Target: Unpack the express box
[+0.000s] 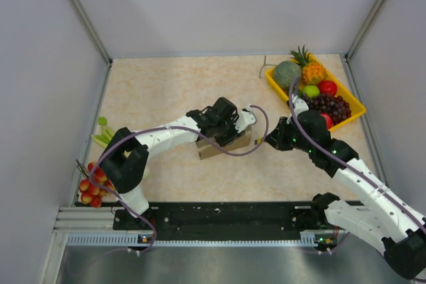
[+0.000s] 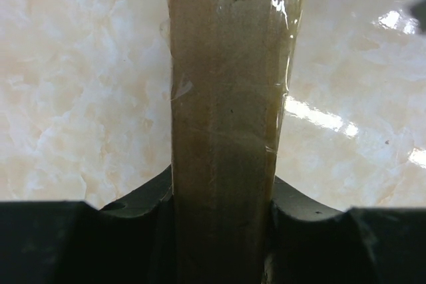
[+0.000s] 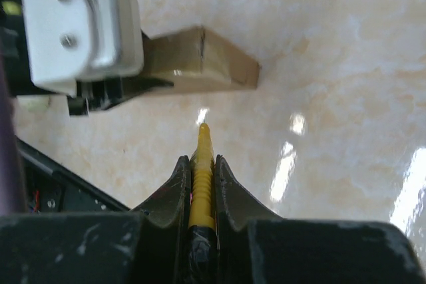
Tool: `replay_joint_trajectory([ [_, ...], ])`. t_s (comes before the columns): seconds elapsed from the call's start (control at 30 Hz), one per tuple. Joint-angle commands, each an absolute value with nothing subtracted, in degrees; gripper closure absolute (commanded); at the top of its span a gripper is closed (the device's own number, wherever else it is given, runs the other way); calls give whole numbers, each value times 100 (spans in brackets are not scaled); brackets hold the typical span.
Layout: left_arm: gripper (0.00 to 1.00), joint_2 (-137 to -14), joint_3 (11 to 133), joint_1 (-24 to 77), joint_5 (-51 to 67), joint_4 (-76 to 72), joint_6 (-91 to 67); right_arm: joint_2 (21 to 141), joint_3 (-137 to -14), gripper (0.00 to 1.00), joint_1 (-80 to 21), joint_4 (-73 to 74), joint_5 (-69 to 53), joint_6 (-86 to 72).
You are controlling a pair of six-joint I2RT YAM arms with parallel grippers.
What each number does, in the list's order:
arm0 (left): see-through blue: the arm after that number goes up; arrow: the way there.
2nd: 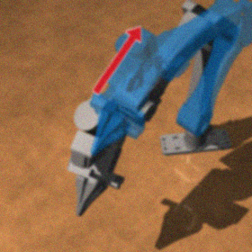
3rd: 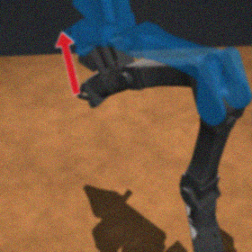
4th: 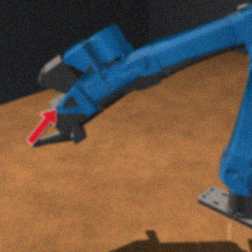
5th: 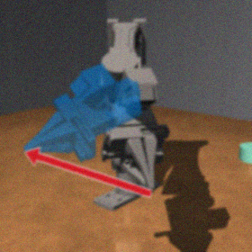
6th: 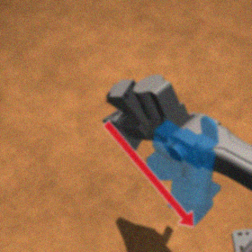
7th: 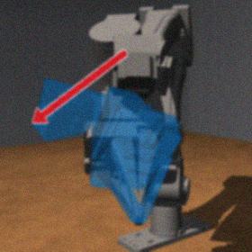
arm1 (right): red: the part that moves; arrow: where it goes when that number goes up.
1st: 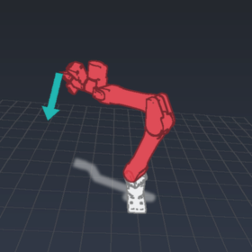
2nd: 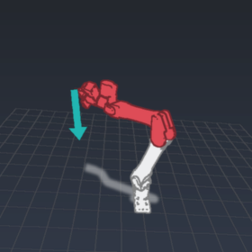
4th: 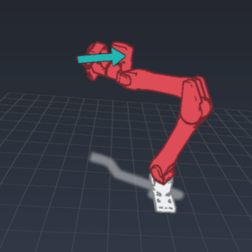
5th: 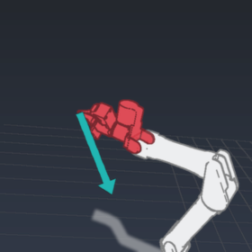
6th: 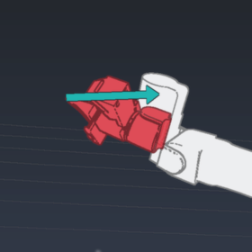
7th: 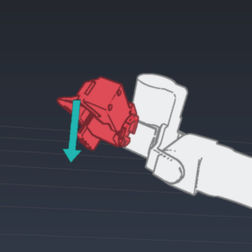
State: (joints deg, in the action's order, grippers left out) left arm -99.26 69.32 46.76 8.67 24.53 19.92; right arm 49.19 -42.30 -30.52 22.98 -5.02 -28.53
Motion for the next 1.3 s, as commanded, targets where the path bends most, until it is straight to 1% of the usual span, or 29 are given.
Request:
replay_joint_trajectory([
  [0.0,67,-10486,6487,4561,563,2646,1749,4676,-4508,100,-3059,3322,-800,-2777],
  [0.13,63,-10293,6390,4710,440,2584,1942,4351,-4676,100,-3050,3077,-256,-2812],
  [0.17,62,-10257,6329,4807,413,2523,1960,4290,-4684,100,-3050,2806,-72,-2804],
  [0.23,61,-10231,6319,4895,290,2514,2012,4228,-4693,100,-3041,2576,-26,-2804],
  [0.3,60,-10230,6311,4957,272,2514,2030,4367,-4693,100,-3050,2252,123,-2821],
  [0.53,59,-10257,6302,4983,220,2514,2083,4920,-4482,100,-3050,1311,26,-2953],
  [0.77,58,-10301,6293,4975,281,2496,2074,5299,-4544,100,-2979,1108,18,-2883],
  [1.27,59,-10292,6267,4975,299,2452,2048,5449,-4210,100,-2988,1125,-158,-2830],
])
